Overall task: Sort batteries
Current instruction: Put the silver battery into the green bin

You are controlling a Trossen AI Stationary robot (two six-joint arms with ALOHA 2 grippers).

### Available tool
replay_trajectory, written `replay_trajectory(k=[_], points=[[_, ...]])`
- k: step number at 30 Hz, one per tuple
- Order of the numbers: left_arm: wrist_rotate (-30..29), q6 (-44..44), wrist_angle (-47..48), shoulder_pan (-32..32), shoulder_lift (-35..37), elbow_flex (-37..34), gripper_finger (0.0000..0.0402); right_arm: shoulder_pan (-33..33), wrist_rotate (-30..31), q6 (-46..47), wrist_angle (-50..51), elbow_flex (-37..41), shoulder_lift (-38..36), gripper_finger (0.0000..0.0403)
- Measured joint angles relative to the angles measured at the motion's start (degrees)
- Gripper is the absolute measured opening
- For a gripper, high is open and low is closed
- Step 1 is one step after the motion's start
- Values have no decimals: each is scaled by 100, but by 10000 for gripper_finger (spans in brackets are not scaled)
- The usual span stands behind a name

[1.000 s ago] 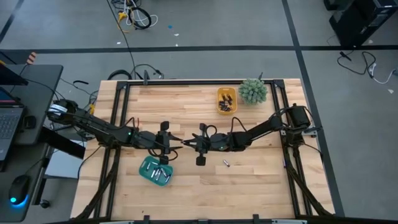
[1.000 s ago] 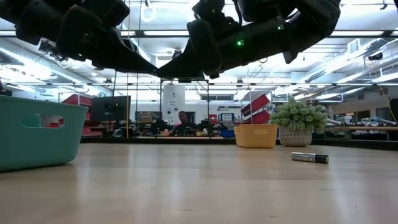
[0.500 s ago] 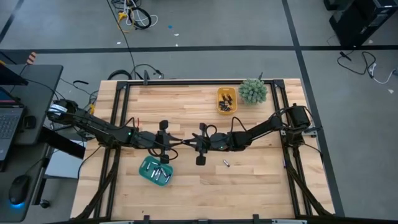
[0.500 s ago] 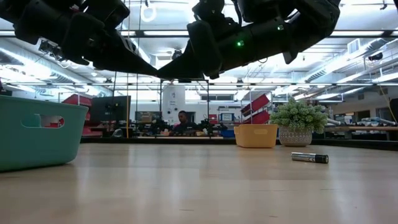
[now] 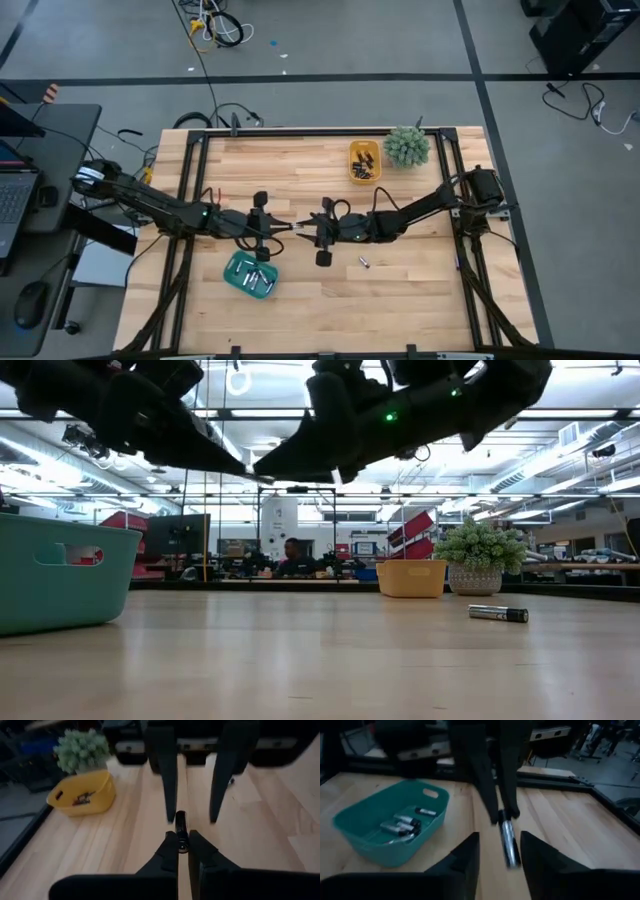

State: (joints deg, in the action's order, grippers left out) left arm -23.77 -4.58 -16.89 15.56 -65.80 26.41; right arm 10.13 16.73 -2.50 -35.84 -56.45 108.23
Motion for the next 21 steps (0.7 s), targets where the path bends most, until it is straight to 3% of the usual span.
replay_trajectory(k=[5, 10, 13, 16, 21], points=[[201, 964, 2479, 268, 430, 759, 1, 107, 4, 276, 1026, 0, -512, 154], [1340, 2398, 5801, 968, 378, 2155, 0, 146, 17, 600, 1956, 9, -923, 152], [2033, 3156, 7163, 1458, 231, 2881, 0, 144, 22, 644, 2006, 8, -1010, 153], [2197, 3586, 7795, 1796, 157, 3178, 0, 144, 24, 645, 2017, 7, -1003, 153], [1935, 3743, 7692, 1943, 9, 2882, 0, 144, 26, 685, 2007, 7, -1002, 151]])
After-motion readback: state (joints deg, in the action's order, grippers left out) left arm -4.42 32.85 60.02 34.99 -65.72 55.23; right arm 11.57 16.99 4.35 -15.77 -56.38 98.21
